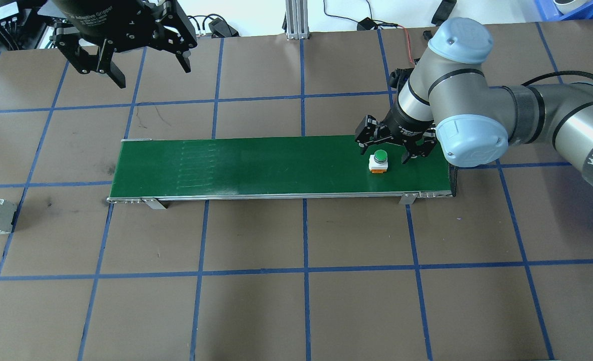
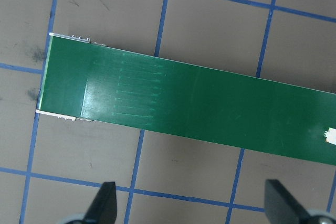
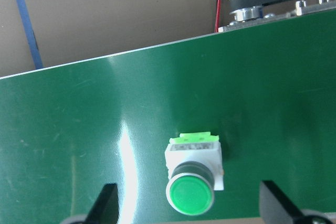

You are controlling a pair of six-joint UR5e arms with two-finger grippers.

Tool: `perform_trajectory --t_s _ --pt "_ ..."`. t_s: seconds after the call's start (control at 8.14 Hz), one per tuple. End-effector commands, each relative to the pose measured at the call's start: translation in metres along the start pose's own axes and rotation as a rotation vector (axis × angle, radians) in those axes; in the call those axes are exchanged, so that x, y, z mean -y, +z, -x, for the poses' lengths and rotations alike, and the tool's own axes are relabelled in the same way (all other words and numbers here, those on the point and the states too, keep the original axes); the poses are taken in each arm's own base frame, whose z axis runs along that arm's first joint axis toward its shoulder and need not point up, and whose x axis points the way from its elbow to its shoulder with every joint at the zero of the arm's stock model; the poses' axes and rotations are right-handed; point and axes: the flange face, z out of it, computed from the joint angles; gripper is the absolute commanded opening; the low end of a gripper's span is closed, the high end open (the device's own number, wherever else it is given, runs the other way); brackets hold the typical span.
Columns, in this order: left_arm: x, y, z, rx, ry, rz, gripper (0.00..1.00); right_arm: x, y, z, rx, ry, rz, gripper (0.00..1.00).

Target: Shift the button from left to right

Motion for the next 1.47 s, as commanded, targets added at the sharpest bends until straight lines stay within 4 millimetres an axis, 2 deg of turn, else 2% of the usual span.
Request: perform_trajectory --t_s 0.0,0.12,0.25,0.37,0.49,0.61,0.74,0.98,1.23,1.35 --pt "0.0 0.0 0.0 0.001 0.0 0.001 1.0 0.006 0.017 -0.01 -0.076 -0.091 0.029 0.38" --pt "0.0 0.0 0.0 0.001 0.0 0.001 1.0 0.008 0.022 -0.023 -0.169 -0.152 0.05 0.19" --pt "-0.003 0.0 0.001 0.0 0.0 -0.001 1.0 0.01 0.022 -0.032 -0.184 -0.166 0.07 0.04" --pt "-0.007 -0.002 0.002 -0.001 0.002 -0.004 1.0 0.014 0.018 -0.038 -0.182 -0.174 0.065 0.0" --pt "-0.008 -0.004 0.002 -0.001 0.002 -0.007 1.0 0.019 0.005 -0.042 -0.18 -0.188 0.05 0.0" --pt "-0.009 -0.005 0.003 -0.002 0.002 -0.008 1.0 0.028 -0.017 -0.047 -0.177 -0.189 0.059 0.0" --pt "-0.009 -0.005 0.003 -0.002 0.002 -0.008 1.0 0.038 -0.047 -0.059 -0.177 -0.223 0.084 0.0" --pt "-0.008 -0.005 0.002 -0.003 0.0 -0.011 1.0 0.048 -0.098 -0.121 -0.232 -0.376 0.092 0.0" --pt "-0.008 -0.007 0.002 -0.007 0.0 -0.024 1.0 0.045 -0.132 -0.182 -0.306 -0.539 0.138 0.0" --pt "-0.008 -0.007 0.002 -0.007 0.002 -0.024 1.0 0.046 -0.147 -0.224 -0.302 -0.601 0.145 0.0"
